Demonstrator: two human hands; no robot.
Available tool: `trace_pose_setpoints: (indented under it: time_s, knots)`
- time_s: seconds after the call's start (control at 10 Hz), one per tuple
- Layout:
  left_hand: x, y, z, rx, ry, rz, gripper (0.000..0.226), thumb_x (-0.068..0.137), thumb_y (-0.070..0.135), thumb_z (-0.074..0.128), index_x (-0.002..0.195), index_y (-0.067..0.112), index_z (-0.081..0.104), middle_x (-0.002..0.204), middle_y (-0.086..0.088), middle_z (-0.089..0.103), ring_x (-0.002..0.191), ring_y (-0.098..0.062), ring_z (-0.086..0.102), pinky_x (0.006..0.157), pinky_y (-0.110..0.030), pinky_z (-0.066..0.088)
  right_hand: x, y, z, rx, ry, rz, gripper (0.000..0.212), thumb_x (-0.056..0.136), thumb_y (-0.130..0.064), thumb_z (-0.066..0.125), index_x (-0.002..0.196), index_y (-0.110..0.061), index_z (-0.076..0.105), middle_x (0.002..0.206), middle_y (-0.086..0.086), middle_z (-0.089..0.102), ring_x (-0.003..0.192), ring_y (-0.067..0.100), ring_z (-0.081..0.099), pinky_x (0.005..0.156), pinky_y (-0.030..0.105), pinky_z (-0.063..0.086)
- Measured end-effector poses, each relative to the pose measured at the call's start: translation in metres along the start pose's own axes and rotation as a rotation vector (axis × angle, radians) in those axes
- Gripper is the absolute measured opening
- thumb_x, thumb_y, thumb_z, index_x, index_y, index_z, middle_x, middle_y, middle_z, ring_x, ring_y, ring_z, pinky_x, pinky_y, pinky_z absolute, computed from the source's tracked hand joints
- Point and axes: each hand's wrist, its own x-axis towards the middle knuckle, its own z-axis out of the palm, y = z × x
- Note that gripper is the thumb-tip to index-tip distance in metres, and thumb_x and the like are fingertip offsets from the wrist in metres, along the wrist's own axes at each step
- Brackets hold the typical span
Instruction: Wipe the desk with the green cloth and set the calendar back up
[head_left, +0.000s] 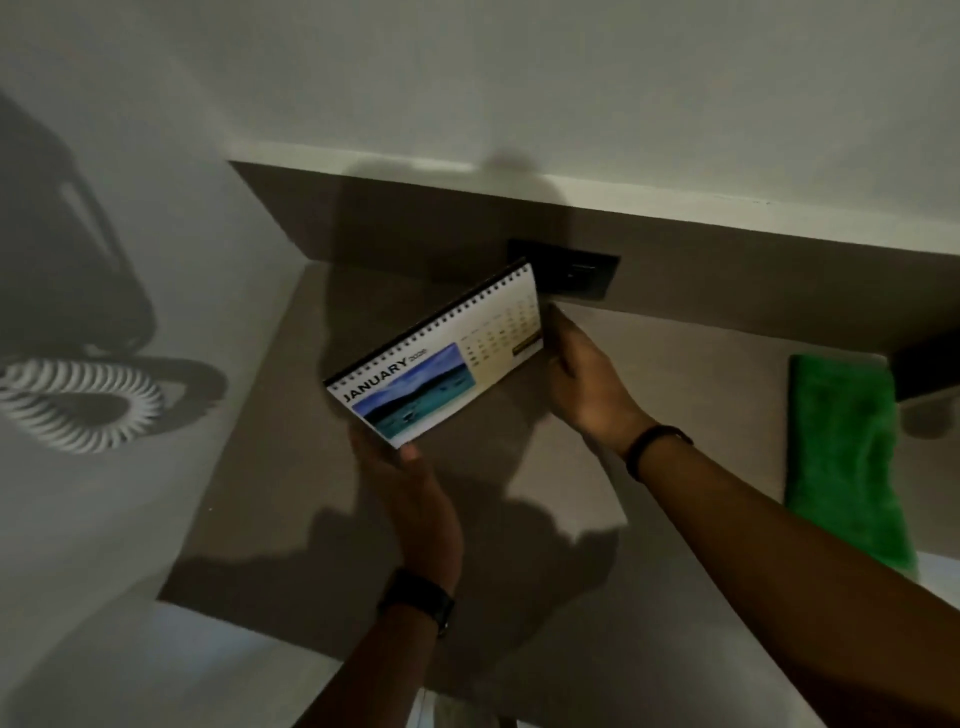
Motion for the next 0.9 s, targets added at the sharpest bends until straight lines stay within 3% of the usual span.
trace_pose_setpoints:
  time_s: [0.1,0.2,0.3,0.4,0.5,0.6,0.8,0.9]
  knots:
    - [0.012,0.001,-0.011,0.002,-0.085,-0.043,0.043,0.094,0.083,0.04,0.136,0.077,0.037,0.131,0.046,0.056,0.128,0.012,0.056,0.099,-0.012,0.053,0.008,-0.004,0.015,0.058,0.005,0.014,0.057,0.101,-0.007,0.043,0.156,-0.025,0.043,0.145,0.004,0.061,0.134,0.019,0.059,0.114,0.04,0.052]
    - [0.024,-0.002,-0.019,-0.016,-0.134,-0.114,0.064,0.08,0.099,0.037,0.135,0.068,0.043,0.136,0.029,0.06,0.123,0.011,0.061,0.094,-0.013,0.053,0.007,-0.008,0.026,0.145,0.062,0.042,0.054,0.103,-0.012,0.043,0.154,-0.029,0.042,0.143,0.001,0.061,0.132,0.02,0.061,0.11,0.048,0.056]
    - [0.06,0.001,-0.018,0.058,-0.174,-0.094,0.037,0.102,0.074,0.023,0.127,0.075,0.051,0.124,0.039,0.067,0.117,0.014,0.063,0.09,-0.011,0.056,-0.008,-0.012,0.046,0.205,0.158,0.05,0.063,0.1,-0.009,0.044,0.155,-0.038,0.035,0.141,-0.009,0.059,0.123,0.003,0.063,0.107,0.035,0.057]
    - [0.115,0.005,-0.012,0.086,-0.205,-0.122,0.045,0.104,0.063,0.017,0.134,0.061,0.051,0.127,0.031,0.067,0.113,0.015,0.063,0.089,-0.008,0.054,-0.019,-0.014,0.072,0.336,0.253,0.078,0.072,0.098,-0.003,0.047,0.161,-0.032,0.026,0.149,-0.005,0.054,0.123,-0.011,0.058,0.102,0.014,0.052]
    - [0.155,0.01,-0.004,0.113,-0.284,-0.139,0.048,0.101,0.067,0.017,0.137,0.054,0.047,0.128,0.029,0.061,0.104,0.023,0.06,0.083,-0.005,0.049,-0.02,-0.02,0.09,0.412,0.322,0.114,0.08,0.098,0.004,0.045,0.164,-0.033,0.02,0.162,-0.002,0.043,0.145,0.003,0.044,0.11,0.01,0.043]
    - [0.168,0.006,-0.001,0.111,-0.319,-0.091,0.032,0.103,0.064,0.023,0.124,0.065,0.047,0.116,0.037,0.065,0.1,0.026,0.06,0.078,0.001,0.048,-0.017,-0.02,0.098,0.422,0.331,0.114,0.089,0.096,0.011,0.046,0.166,-0.032,0.014,0.167,-0.001,0.037,0.151,0.008,0.037,0.108,0.005,0.04]
    - [0.163,0.0,-0.004,0.086,-0.359,-0.097,0.03,0.107,0.056,0.024,0.129,0.056,0.045,0.126,0.024,0.057,0.101,0.026,0.06,0.079,0.002,0.047,-0.014,-0.012,0.099,0.389,0.301,0.131,0.093,0.096,0.01,0.046,0.168,-0.033,0.006,0.157,-0.016,0.035,0.118,-0.038,0.038,0.094,-0.007,0.037]
    - [0.16,0.007,-0.003,0.067,-0.376,-0.032,0.046,0.105,0.06,0.028,0.144,0.042,0.042,0.129,0.019,0.057,0.104,0.025,0.06,0.081,0.001,0.048,-0.018,-0.013,0.094,0.376,0.279,0.13,0.096,0.096,0.009,0.049,0.168,-0.032,-0.001,0.15,-0.024,0.037,0.125,-0.025,0.048,0.094,-0.004,0.042]
